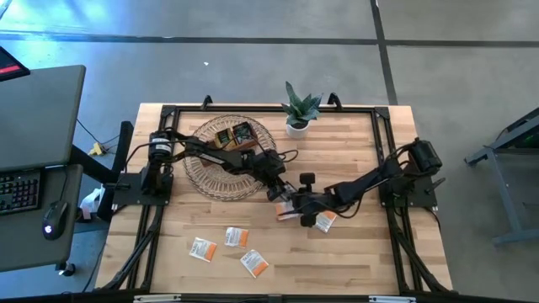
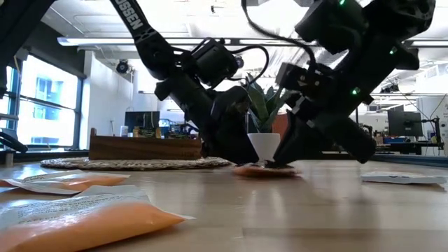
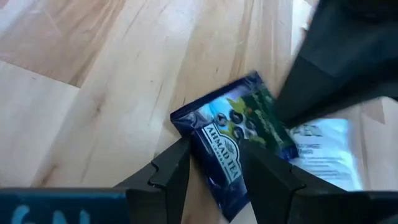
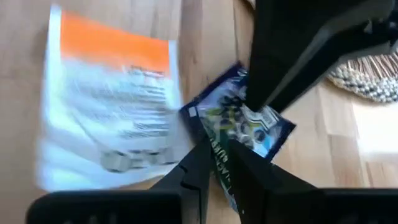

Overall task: Pick & Place Tea
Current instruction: Put the black tea bag into the right section of the wooden organizer

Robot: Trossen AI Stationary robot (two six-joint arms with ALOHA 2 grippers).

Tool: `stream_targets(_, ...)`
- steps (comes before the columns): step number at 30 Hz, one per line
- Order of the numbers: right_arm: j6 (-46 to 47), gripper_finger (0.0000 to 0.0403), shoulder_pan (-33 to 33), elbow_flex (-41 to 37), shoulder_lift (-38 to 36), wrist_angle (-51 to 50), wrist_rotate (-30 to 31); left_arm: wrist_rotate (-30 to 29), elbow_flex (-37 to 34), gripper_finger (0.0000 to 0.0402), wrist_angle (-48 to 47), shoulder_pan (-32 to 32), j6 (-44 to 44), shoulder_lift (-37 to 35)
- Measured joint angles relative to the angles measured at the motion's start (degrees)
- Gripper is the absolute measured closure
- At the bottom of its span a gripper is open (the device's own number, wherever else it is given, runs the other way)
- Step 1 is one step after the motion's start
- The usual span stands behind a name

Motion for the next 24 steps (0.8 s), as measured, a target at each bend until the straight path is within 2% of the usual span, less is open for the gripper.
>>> stream_targets(5,-3.8,0.0357,0.0,0.0,0.0,0.3,-0.7,3.0,0.0,0.0259,0.5,0.0,-2.3,0.1)
stream_targets(16,-4.9,0.0325,1.2,0.1,0.0,0.3,-4.1,4.7,0.0,0.0259,0.9,0.0,-2.7,0.1)
stream_targets(24,-4.9,0.0293,2.4,0.1,-1.6,1.3,-1.2,4.5,0.0,0.0259,0.9,-0.1,-2.7,0.1)
